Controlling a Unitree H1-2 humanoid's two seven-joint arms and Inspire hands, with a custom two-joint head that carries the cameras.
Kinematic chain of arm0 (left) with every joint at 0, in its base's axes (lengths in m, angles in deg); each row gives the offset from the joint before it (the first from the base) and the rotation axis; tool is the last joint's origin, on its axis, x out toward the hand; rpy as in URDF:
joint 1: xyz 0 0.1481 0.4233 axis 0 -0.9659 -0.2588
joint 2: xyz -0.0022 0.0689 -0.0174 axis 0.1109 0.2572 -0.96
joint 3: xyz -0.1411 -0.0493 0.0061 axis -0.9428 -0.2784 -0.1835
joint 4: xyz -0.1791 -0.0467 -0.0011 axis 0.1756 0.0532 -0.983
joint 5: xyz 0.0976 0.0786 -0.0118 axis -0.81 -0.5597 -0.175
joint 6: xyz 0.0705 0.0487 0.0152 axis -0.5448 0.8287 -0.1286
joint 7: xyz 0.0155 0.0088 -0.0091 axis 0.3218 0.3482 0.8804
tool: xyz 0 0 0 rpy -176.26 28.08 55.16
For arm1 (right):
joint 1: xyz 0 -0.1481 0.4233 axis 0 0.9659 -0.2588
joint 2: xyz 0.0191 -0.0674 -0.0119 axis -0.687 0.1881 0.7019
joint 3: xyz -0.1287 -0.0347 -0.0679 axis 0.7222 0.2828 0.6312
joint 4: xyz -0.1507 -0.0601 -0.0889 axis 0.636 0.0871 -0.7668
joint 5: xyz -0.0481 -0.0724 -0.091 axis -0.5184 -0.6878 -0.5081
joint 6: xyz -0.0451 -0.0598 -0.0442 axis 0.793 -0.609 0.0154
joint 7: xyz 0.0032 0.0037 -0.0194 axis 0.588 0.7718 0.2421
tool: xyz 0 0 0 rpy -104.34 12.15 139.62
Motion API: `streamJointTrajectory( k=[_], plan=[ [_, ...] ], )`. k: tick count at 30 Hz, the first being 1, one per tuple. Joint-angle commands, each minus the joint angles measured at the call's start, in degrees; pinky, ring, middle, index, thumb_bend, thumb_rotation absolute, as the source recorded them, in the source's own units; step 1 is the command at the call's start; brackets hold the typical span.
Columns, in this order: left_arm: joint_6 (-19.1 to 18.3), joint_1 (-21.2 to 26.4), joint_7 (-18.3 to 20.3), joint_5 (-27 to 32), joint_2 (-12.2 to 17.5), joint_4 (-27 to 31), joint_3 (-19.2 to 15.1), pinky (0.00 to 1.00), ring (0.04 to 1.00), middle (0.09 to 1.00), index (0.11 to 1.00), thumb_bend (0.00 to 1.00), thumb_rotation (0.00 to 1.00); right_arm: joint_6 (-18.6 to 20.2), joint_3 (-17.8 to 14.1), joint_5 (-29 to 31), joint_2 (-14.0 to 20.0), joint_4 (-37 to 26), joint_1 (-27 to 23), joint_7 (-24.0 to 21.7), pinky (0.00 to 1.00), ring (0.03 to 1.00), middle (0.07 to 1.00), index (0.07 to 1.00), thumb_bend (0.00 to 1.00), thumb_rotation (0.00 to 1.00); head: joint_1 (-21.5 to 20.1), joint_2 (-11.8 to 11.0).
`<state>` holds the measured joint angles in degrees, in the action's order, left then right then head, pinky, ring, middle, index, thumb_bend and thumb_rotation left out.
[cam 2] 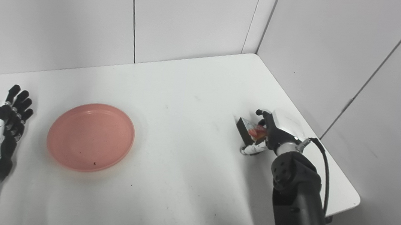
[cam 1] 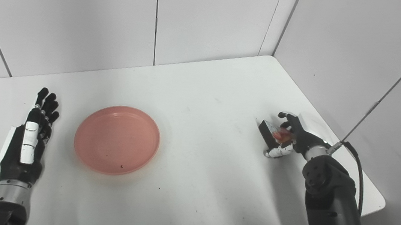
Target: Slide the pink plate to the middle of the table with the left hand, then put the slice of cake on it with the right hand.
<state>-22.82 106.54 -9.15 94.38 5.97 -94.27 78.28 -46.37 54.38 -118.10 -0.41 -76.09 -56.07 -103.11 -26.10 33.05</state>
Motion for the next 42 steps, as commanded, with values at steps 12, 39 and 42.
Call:
streamJointTrajectory(
  k=[12,39,42],
  plan=[
    [-0.88,-4.1,-1.49,-1.74,-1.74,0.75,1.07,1.0,1.0,1.0,1.0,0.69,1.0,-1.35,1.05,7.07,-0.5,0.11,-1.13,20.31,0.24,0.322,0.418,0.502,0.52,0.0,2.54,0.3],
    [-4.37,-5.17,-6.34,-7.65,-4.63,3.43,2.9,1.0,1.0,1.0,1.0,0.74,1.0,-2.58,27.3,12.01,-6.6,-6.03,-15.44,13.99,0.18,0.258,0.398,0.508,0.52,0.0,22.06,0.4],
    [-4.37,-5.25,-6.84,-7.91,-4.93,3.55,3.04,1.0,1.0,1.0,1.0,0.74,1.0,-1.6,28.83,12.0,-8.59,-6.02,-16.91,12.76,0.18,0.255,0.398,0.509,0.52,0.0,23.44,0.65]
  ],
)
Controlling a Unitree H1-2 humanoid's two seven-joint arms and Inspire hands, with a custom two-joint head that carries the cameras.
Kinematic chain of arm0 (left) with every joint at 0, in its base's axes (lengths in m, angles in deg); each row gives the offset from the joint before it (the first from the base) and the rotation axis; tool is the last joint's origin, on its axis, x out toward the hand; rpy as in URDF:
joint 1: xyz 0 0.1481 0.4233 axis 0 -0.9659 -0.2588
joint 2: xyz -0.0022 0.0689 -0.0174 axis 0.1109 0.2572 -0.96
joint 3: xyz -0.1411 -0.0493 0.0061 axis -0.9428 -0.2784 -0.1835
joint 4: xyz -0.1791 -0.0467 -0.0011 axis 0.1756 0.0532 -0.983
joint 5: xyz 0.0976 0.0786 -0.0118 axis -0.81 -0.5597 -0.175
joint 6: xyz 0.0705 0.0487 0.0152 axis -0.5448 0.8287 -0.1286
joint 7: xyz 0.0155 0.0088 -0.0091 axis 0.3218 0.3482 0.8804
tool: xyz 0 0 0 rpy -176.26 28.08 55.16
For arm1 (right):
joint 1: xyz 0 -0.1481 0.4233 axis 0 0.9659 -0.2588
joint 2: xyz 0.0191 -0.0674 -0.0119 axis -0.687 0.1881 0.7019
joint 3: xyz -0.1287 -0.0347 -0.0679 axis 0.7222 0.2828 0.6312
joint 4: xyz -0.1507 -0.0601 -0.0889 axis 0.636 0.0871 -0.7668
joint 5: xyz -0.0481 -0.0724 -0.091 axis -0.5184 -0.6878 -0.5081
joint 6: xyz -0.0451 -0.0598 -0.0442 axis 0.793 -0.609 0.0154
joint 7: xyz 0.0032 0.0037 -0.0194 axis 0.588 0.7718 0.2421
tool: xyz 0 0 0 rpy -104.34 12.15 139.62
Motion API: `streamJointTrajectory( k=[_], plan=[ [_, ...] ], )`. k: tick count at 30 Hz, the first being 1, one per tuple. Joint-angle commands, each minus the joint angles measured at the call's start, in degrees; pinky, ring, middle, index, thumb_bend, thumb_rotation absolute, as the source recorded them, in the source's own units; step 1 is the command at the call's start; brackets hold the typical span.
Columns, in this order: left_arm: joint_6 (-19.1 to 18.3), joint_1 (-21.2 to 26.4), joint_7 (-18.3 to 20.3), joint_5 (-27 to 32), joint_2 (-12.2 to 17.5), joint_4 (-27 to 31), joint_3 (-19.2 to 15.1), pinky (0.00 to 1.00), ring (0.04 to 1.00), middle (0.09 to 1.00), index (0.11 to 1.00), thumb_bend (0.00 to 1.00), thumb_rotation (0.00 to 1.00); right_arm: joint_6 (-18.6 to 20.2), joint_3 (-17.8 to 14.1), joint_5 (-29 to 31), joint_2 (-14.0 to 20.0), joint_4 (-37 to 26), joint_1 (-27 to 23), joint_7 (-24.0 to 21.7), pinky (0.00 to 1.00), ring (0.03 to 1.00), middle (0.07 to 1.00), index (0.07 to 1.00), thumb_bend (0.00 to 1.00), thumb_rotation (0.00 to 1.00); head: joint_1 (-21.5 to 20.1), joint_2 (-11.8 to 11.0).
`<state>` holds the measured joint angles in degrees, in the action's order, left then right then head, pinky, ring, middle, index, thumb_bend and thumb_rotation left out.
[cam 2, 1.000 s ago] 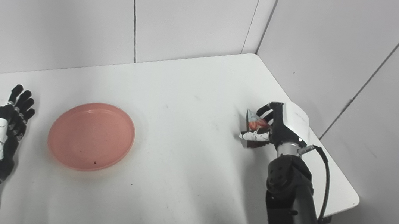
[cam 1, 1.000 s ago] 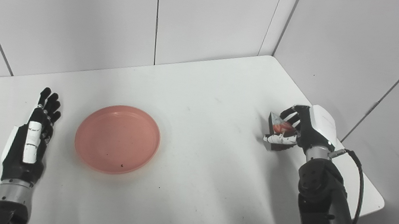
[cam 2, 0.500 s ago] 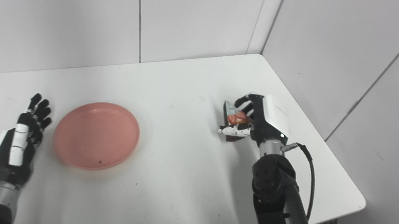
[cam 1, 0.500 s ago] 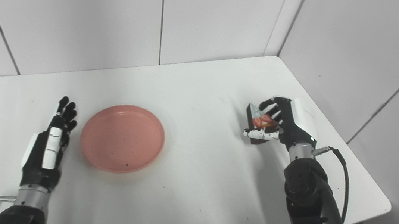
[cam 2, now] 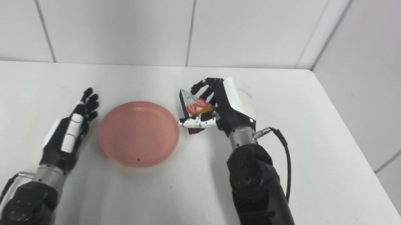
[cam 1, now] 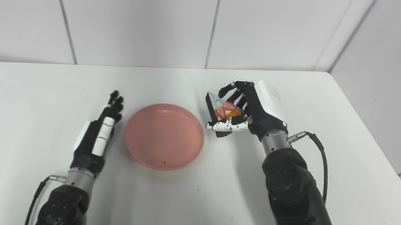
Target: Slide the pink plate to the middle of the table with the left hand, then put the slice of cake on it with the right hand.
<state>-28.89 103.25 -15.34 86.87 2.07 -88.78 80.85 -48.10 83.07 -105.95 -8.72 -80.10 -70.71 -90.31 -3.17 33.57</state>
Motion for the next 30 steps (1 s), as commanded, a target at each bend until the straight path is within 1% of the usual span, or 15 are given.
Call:
streamJointTrajectory(
  k=[1,2,3,5,7,10,11,12,15,17,19,26,28,30],
  plan=[
    [1.62,-2.0,-0.81,-0.41,-1.13,-1.87,0.5,1.0,1.0,1.0,1.0,0.75,1.0,0.15,0.49,-0.23,-0.65,-1.95,-2.54,-0.22,0.18,0.258,0.4,0.511,0.52,0.0,0.9,0.19],
    [1.73,-1.93,-0.98,-0.55,-1.15,-2.08,0.56,1.0,1.0,1.0,1.0,0.75,1.0,-0.36,1.05,-0.25,-1.18,-1.51,-2.82,-0.06,0.18,0.259,0.401,0.512,0.52,0.0,1.26,0.15],
    [1.76,-1.88,-1.21,-0.65,-1.26,-2.16,0.57,1.0,1.0,1.0,1.0,0.76,1.0,-0.86,1.79,-0.42,-1.59,-0.93,-3.14,0.01,0.19,0.275,0.428,0.508,0.52,0.0,1.72,0.08],
    [1.9,-1.82,-1.63,-0.91,-1.48,-2.32,0.58,1.0,1.0,1.0,1.0,0.76,1.0,-1.34,2.83,-0.58,-1.98,-0.16,-3.57,0.01,0.2,0.286,0.432,0.509,0.52,0.0,2.3,0.11],
    [2.53,-1.73,-2.21,-1.16,-1.77,-2.82,0.4,1.0,1.0,1.0,1.0,0.75,1.0,-2.13,4.13,-1.0,-2.44,1.38,-4.11,0.57,0.16,0.237,0.454,0.493,0.52,0.0,2.9,0.21],
    [3.08,-1.5,-2.57,-1.34,-2.0,-3.35,0.51,1.0,1.0,1.0,1.0,0.74,1.0,-4.06,5.41,0.02,-2.79,3.65,-4.89,1.13,0.15,0.219,0.468,0.482,0.52,0.0,4.3,0.36],
    [3.18,-1.46,-2.65,-1.44,-2.05,-3.44,0.57,1.0,1.0,1.0,1.0,0.75,1.0,-4.47,5.57,0.4,-2.82,4.04,-5.01,1.23,0.17,0.241,0.423,0.492,0.52,0.0,4.3,0.36],
    [3.28,-1.41,-3.01,-1.72,-2.2,-3.63,0.59,1.0,1.0,1.0,1.0,0.75,1.0,-4.96,5.93,0.72,-3.01,4.87,-5.27,1.26,0.19,0.265,0.412,0.498,0.52,0.0,4.82,0.33],
    [3.27,-1.3,-3.34,-2.03,-2.44,-4.05,0.59,1.0,1.0,1.0,1.0,0.76,1.0,-5.74,6.9,0.83,-3.5,7.23,-5.9,1.27,0.26,0.342,0.439,0.5,0.52,0.0,5.04,0.28],
    [3.76,-1.27,-3.35,-2.04,-2.63,-4.33,0.54,1.0,1.0,1.0,1.0,0.75,1.0,-5.69,7.91,0.25,-4.24,10.33,-6.52,1.59,0.27,0.346,0.436,0.502,0.52,0.0,5.25,0.36],
    [4.24,-1.18,-3.34,-2.0,-2.76,-4.61,0.54,1.0,1.0,1.0,1.0,0.75,1.0,-5.9,8.58,0.07,-4.74,12.74,-6.99,2.12,0.24,0.324,0.414,0.504,0.52,0.0,5.39,0.42],
    [4.18,-0.98,-4.12,-3.33,-2.78,-4.8,1.31,1.0,1.0,1.0,1.0,0.78,1.0,-10.83,10.1,0.29,-4.82,20.42,-7.53,6.18,0.25,0.335,0.422,0.499,0.52,0.0,5.82,0.26],
    [4.38,-0.99,-4.23,-2.87,-3.05,-4.8,1.18,1.0,1.0,1.0,1.0,0.78,1.0,-11.96,10.83,-0.34,-4.31,22.18,-7.74,6.82,0.27,0.378,0.477,0.512,0.51,0.0,5.84,0.3],
    [4.67,-1.02,-4.34,-2.56,-3.32,-4.8,1.03,1.0,1.0,1.0,1.0,0.77,1.0,-13.17,11.07,-0.26,-4.0,23.82,-7.84,7.67,0.29,0.396,0.5,0.512,0.51,0.0,5.78,0.31]
  ],
)
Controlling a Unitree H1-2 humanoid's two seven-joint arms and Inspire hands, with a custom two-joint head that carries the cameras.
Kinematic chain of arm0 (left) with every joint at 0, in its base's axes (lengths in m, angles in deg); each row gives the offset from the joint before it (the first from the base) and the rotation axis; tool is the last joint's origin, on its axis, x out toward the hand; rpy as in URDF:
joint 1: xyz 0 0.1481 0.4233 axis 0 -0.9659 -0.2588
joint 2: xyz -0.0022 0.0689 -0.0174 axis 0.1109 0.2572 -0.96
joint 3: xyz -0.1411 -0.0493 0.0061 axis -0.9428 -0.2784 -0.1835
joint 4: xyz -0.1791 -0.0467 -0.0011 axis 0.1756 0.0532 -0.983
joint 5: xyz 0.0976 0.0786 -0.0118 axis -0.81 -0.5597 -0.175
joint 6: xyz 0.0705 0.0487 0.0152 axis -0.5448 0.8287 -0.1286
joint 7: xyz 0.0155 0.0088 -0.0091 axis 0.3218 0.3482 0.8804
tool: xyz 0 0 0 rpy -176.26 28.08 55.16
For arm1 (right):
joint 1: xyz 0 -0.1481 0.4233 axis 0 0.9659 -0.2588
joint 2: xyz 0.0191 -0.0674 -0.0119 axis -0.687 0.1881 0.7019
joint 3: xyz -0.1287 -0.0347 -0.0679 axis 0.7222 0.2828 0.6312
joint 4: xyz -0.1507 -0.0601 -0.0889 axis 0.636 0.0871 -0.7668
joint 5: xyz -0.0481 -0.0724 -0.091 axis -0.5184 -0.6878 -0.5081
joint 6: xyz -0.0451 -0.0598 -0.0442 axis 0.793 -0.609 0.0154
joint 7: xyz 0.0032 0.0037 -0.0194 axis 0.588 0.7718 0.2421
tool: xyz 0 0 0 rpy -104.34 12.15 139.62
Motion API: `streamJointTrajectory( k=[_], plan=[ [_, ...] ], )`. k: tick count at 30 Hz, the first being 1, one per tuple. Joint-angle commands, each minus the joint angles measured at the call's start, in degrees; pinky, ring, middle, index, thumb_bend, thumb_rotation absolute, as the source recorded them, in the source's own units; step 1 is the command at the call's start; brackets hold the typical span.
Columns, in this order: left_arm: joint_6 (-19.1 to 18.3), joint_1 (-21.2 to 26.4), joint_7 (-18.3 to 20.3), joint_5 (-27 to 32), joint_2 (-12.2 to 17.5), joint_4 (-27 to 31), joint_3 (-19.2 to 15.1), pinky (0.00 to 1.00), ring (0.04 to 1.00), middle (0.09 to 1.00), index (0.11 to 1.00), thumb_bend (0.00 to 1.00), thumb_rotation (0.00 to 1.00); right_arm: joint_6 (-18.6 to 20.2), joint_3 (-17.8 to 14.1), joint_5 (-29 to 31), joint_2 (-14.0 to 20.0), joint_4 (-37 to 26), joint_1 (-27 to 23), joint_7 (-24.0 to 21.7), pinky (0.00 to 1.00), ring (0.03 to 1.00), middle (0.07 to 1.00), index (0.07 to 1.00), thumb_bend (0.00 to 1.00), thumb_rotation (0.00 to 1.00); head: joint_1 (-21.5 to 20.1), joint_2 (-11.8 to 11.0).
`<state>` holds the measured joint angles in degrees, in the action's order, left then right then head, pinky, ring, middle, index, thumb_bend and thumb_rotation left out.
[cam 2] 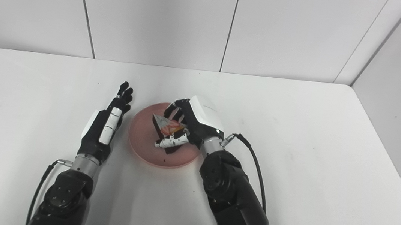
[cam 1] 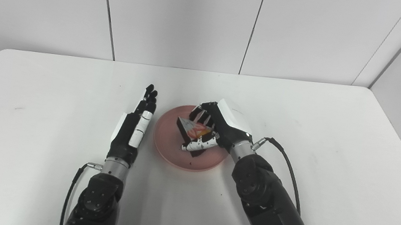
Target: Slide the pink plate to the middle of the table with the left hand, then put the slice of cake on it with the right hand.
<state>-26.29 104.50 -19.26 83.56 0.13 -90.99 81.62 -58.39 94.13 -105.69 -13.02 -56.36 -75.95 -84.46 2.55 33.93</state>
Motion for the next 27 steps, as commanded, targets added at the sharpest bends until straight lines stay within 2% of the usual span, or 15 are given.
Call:
streamJointTrajectory(
  k=[1,6,7,9,12,15,17,20,23,27],
  plan=[
    [2.26,-2.26,-0.49,0.79,-1.45,-2.68,0.2,1.0,1.0,1.0,1.0,0.77,1.0,-3.27,0.03,-0.36,0.39,0.53,-2.6,2.14,0.3,0.397,0.502,0.515,0.51,0.0,0.02,0.02],
    [2.85,-2.22,-0.75,0.24,-1.52,-2.91,0.33,1.0,1.0,1.0,1.0,0.76,1.0,-5.48,-0.02,0.07,1.17,2.0,-1.97,3.43,0.34,0.393,0.494,0.555,0.51,0.0,0.08,0.1],
    [2.91,-2.17,-0.58,0.36,-1.45,-3.04,0.35,1.0,1.0,1.0,1.0,0.76,1.0,-5.66,0.02,-0.08,1.54,1.33,-1.55,3.39,0.36,0.439,0.493,0.52,0.52,0.0,0.08,0.1],
    [2.76,-2.1,-0.41,0.39,-1.34,-2.92,0.43,1.0,1.0,1.0,1.0,0.77,1.0,-6.24,-0.03,-0.14,2.05,0.33,-0.97,3.61,0.44,0.562,0.654,0.753,0.62,0.34,0.05,0.31],
    [2.97,-1.98,-0.42,0.16,-1.1,-3.14,0.5,1.0,1.0,1.0,1.0,0.78,1.0,-7.72,-1.08,2.3,2.24,-1.47,0.21,3.5,0.54,0.691,0.764,0.844,0.66,0.54,-0.16,0.4],
    [3.43,-1.97,-0.26,0.52,-1.08,-3.35,0.44,1.0,1.0,1.0,1.0,0.77,1.0,-8.46,-2.75,7.2,2.4,-4.6,1.83,1.15,0.68,0.854,0.9,0.938,0.69,0.66,-0.31,0.45],
    [3.22,-2.03,-0.35,0.62,-1.21,-3.18,0.36,1.0,1.0,0.998,1.0,0.76,1.0,-9.15,-3.56,9.82,2.69,-6.2,2.98,0.21,0.76,0.93,0.964,0.981,0.69,0.7,-0.31,0.45],
    [1.76,-2.29,-0.59,0.3,-1.27,-2.18,0.4,1.0,1.0,1.0,1.0,0.77,1.0,-9.77,-4.85,13.06,3.1,-7.93,4.79,-0.49,0.83,0.986,0.997,0.999,0.71,0.72,-0.39,0.56],
    [1.27,-2.54,-0.94,0.34,-1.49,-1.41,0.23,1.0,1.0,1.0,1.0,0.76,1.0,-11.62,-6.6,16.26,3.41,-8.4,6.54,-0.22,0.87,0.999,1.0,1.0,0.72,0.75,-0.58,0.69],
    [1.44,-2.43,-0.61,0.92,-1.4,-1.31,-0.11,1.0,1.0,1.0,1.0,0.74,1.0,-14.57,-9.1,18.9,3.18,-8.38,8.4,1.53,0.9,1.0,1.0,1.0,0.71,0.71,-0.59,0.67]
  ],
)
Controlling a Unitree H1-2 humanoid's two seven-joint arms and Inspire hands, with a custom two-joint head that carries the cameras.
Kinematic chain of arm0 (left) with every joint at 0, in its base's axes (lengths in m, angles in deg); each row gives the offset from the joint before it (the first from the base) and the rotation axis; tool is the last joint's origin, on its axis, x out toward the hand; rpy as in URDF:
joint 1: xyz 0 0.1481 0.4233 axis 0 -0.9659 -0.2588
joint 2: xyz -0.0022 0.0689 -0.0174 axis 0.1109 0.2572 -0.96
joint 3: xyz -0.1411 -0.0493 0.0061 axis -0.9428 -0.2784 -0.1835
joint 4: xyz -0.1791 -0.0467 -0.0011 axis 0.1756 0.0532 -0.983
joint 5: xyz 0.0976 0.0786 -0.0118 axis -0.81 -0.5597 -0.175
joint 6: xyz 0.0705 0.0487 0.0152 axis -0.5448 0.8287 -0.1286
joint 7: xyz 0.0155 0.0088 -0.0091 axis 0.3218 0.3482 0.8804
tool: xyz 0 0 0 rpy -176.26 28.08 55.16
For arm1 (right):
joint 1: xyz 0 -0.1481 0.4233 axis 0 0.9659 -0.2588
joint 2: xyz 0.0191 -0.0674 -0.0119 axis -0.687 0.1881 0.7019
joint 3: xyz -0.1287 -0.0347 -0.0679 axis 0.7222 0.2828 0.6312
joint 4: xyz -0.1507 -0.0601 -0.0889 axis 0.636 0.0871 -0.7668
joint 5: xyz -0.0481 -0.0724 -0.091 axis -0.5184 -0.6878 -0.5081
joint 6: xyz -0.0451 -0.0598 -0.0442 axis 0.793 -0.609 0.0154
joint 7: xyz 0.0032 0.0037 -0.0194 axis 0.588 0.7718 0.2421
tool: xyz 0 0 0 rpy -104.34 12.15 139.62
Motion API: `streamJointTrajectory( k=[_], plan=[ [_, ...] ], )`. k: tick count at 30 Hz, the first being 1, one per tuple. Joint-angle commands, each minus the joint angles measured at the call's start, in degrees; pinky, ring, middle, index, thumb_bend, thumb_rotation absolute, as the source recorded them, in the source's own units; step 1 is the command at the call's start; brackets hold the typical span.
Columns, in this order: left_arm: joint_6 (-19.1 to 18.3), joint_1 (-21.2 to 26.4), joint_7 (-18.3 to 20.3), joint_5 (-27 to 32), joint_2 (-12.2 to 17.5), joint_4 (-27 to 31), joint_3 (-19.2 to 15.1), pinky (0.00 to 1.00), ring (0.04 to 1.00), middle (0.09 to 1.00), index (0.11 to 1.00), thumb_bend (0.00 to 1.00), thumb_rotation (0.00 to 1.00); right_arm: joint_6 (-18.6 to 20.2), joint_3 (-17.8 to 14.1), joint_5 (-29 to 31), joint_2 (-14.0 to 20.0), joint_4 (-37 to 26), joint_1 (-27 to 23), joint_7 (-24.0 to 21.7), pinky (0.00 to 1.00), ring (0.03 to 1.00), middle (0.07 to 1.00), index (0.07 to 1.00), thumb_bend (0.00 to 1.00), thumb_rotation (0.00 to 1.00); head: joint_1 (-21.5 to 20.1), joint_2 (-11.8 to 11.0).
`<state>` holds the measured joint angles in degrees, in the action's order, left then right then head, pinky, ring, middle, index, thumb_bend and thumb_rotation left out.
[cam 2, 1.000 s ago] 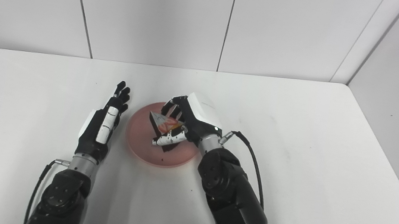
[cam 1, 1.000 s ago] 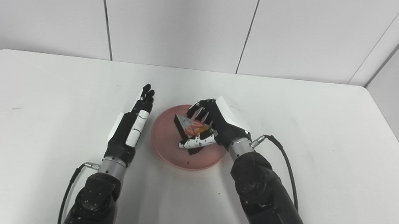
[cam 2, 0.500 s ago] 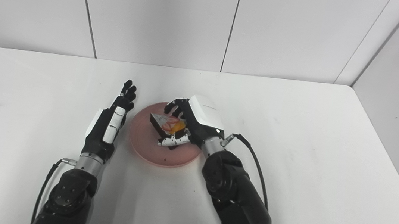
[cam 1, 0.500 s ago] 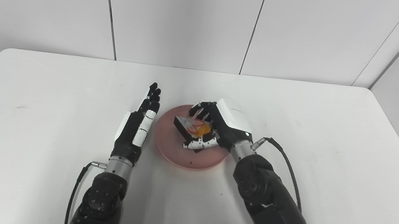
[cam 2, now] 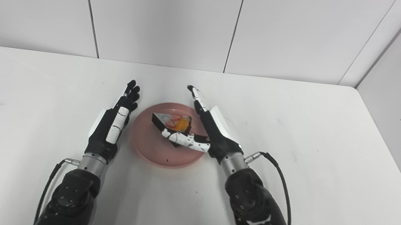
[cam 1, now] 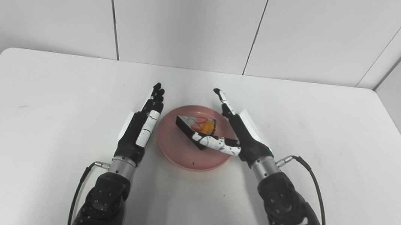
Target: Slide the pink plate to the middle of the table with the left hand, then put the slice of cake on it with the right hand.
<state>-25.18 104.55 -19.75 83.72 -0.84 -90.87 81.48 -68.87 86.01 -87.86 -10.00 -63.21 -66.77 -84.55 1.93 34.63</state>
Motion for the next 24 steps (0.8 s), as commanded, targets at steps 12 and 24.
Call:
streamJointTrajectory(
  k=[12,24],
  plan=[
    [0.05,-2.47,-0.46,0.69,0.02,-1.35,-0.29,1.0,1.0,1.0,1.0,0.72,1.0,-12.85,-9.23,11.24,-3.27,3.55,2.09,7.19,0.95,0.989,1.0,1.0,0.58,0.88,0.0,-0.38],
    [0.12,-2.52,0.53,2.25,0.31,-1.47,-0.9,1.0,1.0,1.0,1.0,0.69,1.0,-12.27,-12.12,22.72,-5.93,7.55,1.93,4.51,1.0,1.0,1.0,1.0,0.63,0.9,0.07,-0.68]
  ],
)
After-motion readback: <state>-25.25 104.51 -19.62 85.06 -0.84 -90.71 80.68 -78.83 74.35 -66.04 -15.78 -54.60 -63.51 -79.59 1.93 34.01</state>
